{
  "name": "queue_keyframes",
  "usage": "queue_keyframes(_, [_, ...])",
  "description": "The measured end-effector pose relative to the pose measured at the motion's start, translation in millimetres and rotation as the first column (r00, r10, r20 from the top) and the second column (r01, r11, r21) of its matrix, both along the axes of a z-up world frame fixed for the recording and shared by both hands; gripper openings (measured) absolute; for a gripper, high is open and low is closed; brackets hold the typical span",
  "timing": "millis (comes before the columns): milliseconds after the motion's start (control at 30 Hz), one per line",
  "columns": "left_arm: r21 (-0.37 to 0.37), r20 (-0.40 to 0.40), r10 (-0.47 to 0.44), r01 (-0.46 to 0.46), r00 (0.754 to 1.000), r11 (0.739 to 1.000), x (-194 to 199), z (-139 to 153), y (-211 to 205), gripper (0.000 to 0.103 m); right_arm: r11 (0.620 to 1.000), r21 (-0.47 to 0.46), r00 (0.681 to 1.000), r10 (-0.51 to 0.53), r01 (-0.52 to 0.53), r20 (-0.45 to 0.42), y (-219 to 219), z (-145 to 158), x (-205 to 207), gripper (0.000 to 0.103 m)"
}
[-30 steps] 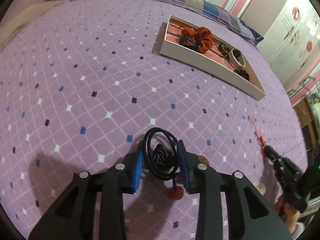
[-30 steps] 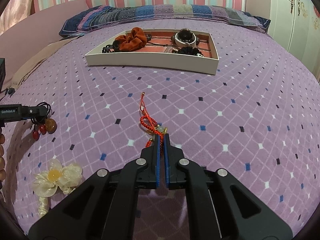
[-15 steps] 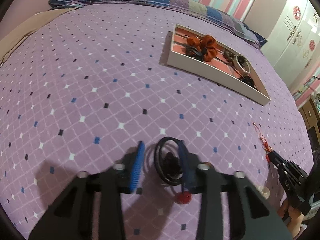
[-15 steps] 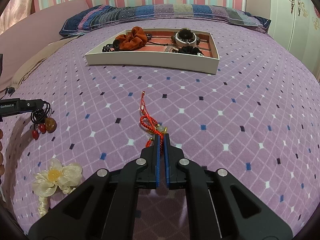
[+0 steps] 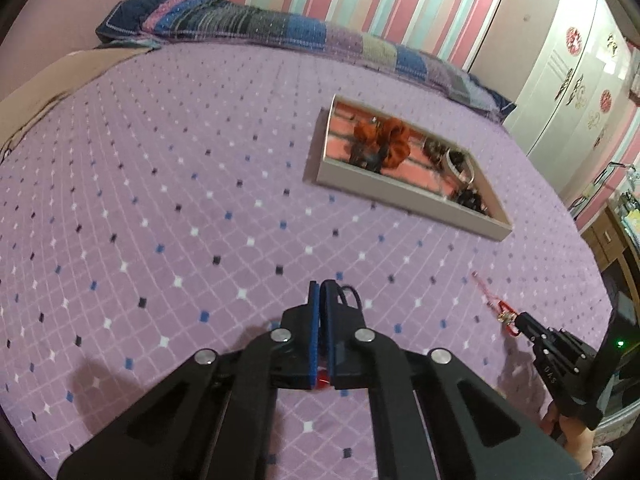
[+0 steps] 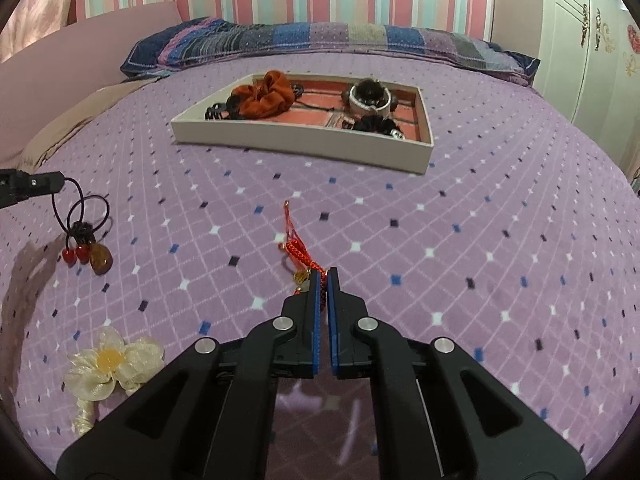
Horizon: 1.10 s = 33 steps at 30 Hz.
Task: Organize jewelry
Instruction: 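Carry the hair tie and red tassel into the tray and open both tools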
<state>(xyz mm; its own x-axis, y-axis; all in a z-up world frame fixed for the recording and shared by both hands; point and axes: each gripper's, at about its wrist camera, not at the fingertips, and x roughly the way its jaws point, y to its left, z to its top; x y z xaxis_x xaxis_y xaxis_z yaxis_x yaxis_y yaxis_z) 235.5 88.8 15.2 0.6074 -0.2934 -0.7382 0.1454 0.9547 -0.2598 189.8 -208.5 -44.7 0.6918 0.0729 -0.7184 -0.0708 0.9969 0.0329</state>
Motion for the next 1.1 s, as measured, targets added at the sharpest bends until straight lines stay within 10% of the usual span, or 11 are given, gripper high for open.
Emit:
queue_keyframes(733, [0.046,0.115,-0.106,0.101,0.988,0.994,78.9,70.1,-73.6,0.003,0.999,-0.008,0.994,-0.042,0.043,0.099,-16.5,61.7,63.4,0.004])
queue_keyframes(1100, [0.03,0.029,-0.135,0.134,0.99,0.991,177.9,41.3,-127.3,0.003,0.995,-0.031,0.987,-0.088,0.093,0.135,-26.8,96.0,158.2,0.004])
